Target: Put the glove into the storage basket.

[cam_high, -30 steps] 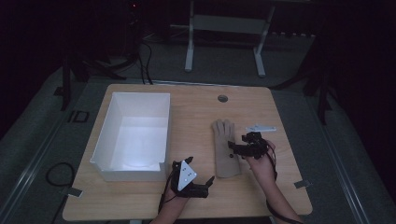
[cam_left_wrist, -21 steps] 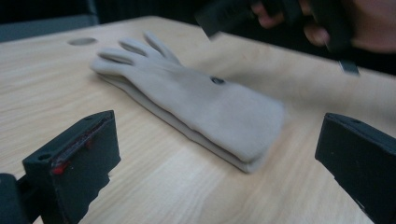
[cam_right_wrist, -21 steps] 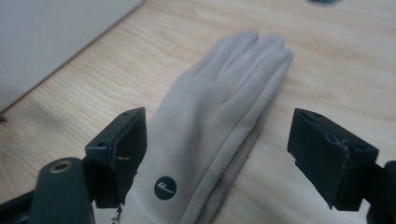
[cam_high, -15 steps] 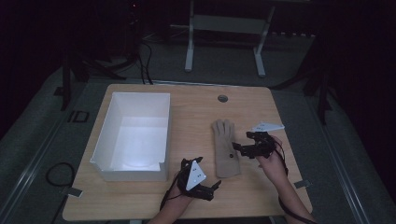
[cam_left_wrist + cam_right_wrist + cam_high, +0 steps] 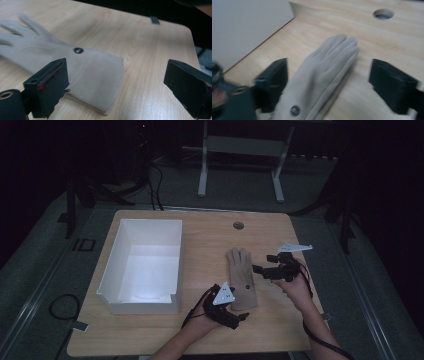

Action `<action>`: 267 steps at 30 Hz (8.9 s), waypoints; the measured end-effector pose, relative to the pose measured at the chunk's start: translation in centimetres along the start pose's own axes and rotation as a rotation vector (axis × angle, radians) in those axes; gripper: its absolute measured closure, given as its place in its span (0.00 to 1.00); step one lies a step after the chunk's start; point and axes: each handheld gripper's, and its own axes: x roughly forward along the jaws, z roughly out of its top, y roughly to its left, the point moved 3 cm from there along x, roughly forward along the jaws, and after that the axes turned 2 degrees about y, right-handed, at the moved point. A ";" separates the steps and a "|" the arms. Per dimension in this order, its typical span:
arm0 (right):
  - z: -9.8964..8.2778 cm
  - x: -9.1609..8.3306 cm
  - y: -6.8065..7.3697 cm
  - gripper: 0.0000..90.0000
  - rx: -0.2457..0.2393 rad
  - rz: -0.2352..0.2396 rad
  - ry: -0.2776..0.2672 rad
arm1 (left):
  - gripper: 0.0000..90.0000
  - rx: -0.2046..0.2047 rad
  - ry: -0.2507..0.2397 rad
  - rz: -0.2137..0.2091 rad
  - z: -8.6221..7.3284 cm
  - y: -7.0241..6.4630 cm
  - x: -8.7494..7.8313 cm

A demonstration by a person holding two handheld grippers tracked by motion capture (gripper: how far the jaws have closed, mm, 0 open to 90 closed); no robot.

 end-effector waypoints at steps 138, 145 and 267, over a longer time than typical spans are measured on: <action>17.7 6.8 13.0 0.76 -0.004 0.304 -0.090 | 0.90 0.020 0.257 0.241 5.9 6.4 -19.1; 18.9 8.4 15.5 0.76 -0.030 0.321 -0.078 | 0.90 -0.001 0.265 0.288 4.7 6.9 -21.7; 9.6 5.3 9.5 0.20 -0.173 0.241 0.051 | 0.16 -0.128 0.042 0.202 7.0 2.2 -14.6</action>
